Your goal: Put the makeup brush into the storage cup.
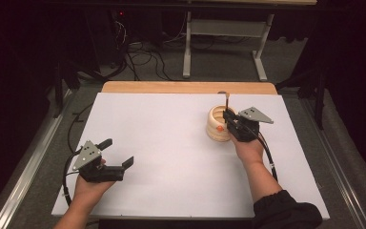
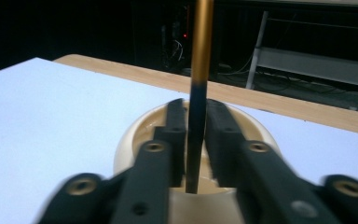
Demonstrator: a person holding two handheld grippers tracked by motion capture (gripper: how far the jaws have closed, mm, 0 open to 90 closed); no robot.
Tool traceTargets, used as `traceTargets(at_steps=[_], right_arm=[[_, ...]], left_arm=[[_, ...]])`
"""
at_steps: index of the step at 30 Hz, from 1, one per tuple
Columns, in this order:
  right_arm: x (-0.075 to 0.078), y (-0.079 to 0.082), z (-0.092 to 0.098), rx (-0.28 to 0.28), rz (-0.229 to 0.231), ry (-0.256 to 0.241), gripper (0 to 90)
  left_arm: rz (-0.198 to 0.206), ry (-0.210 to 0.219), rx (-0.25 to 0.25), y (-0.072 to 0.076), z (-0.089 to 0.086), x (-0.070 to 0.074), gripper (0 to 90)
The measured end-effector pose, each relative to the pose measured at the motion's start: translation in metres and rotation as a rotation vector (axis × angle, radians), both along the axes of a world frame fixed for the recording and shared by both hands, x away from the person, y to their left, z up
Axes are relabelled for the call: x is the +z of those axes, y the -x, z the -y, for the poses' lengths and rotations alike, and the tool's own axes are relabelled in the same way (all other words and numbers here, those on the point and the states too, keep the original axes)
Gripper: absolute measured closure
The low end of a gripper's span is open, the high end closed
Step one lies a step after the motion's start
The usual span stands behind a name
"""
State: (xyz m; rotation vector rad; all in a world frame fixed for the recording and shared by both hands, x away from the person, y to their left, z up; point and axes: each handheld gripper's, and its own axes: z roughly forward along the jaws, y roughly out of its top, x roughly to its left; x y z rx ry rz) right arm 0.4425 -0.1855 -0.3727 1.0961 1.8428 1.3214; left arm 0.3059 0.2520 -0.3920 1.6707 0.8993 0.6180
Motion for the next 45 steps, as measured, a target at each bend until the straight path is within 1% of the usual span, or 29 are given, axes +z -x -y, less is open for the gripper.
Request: traceTargets(at_steps=[2, 3, 4, 8, 15, 16, 20, 22, 23, 24, 25, 27, 28, 30, 33, 34, 37, 43, 45], right_arm=[[0.002, 0.001, 0.000, -0.005, -0.004, -0.021, 69.7], [0.002, 0.001, 0.001, -0.003, -0.002, -0.021, 66.3], [0.002, 0.001, 0.001, -0.005, -0.002, -0.022, 65.0], [0.003, 0.002, 0.002, -0.003, -0.011, -0.011, 65.3], [0.005, 0.001, 0.003, 0.001, -0.014, -0.017, 66.6], [0.005, 0.001, 0.002, -0.001, -0.019, -0.016, 66.6], [0.007, 0.002, 0.000, 0.009, -0.018, -0.013, 64.6], [0.008, 0.002, -0.001, 0.015, -0.015, -0.007, 59.3], [0.009, 0.003, -0.002, 0.017, -0.020, -0.013, 57.5], [0.009, 0.003, -0.003, 0.029, -0.017, -0.010, 54.7], [0.009, 0.003, -0.003, 0.030, -0.014, -0.007, 50.5], [0.010, 0.004, -0.004, 0.039, -0.015, -0.018, 45.3], [0.011, 0.005, -0.004, 0.045, -0.025, -0.030, 42.4], [0.012, 0.006, -0.005, 0.056, -0.036, -0.029, 39.5], [0.013, 0.008, -0.005, 0.061, -0.039, -0.022, 34.1], [0.014, 0.009, -0.005, 0.062, -0.042, -0.024, 30.7], [0.015, 0.012, -0.005, 0.064, -0.050, -0.019, 26.1], [0.017, 0.019, -0.003, 0.072, -0.087, -0.011, 16.1], [0.017, 0.020, -0.003, 0.072, -0.085, -0.005, 15.1]], left_arm=[[0.000, -0.002, 0.000, 0.000, 0.000, 0.000, 0.3], [0.000, -0.002, -0.001, 0.000, 0.001, 0.000, 0.3], [0.000, -0.001, -0.001, 0.000, 0.001, 0.000, 0.3], [0.001, -0.002, -0.002, 0.000, 0.001, 0.000, 0.3], [0.001, -0.002, -0.001, 0.000, 0.001, 0.000, 0.3], [0.001, -0.002, -0.001, 0.000, 0.001, 0.000, 0.3], [0.001, -0.001, 0.000, 0.000, 0.000, 0.000, 0.3], [0.000, -0.001, -0.001, 0.000, 0.000, 0.000, 0.3], [-0.001, -0.002, -0.002, 0.000, 0.001, 0.000, 0.3], [-0.001, -0.001, -0.002, 0.000, 0.001, 0.000, 0.3], [-0.001, -0.001, -0.002, 0.000, 0.001, 0.000, 0.3], [-0.001, 0.000, -0.002, 0.000, 0.001, 0.000, 0.3], [-0.001, 0.001, -0.002, 0.000, 0.001, 0.000, 0.3], [-0.001, 0.001, -0.001, 0.000, 0.001, 0.000, 0.3], [-0.002, 0.001, -0.003, 0.000, 0.001, 0.000, 0.3], [-0.002, 0.001, -0.003, 0.000, 0.001, 0.000, 0.3], [-0.003, 0.003, -0.001, -0.001, 0.000, 0.000, 0.3], [-0.003, 0.003, -0.002, 0.000, 0.001, 0.000, 0.3], [-0.003, 0.005, -0.002, 0.000, 0.002, 0.000, 0.3]])
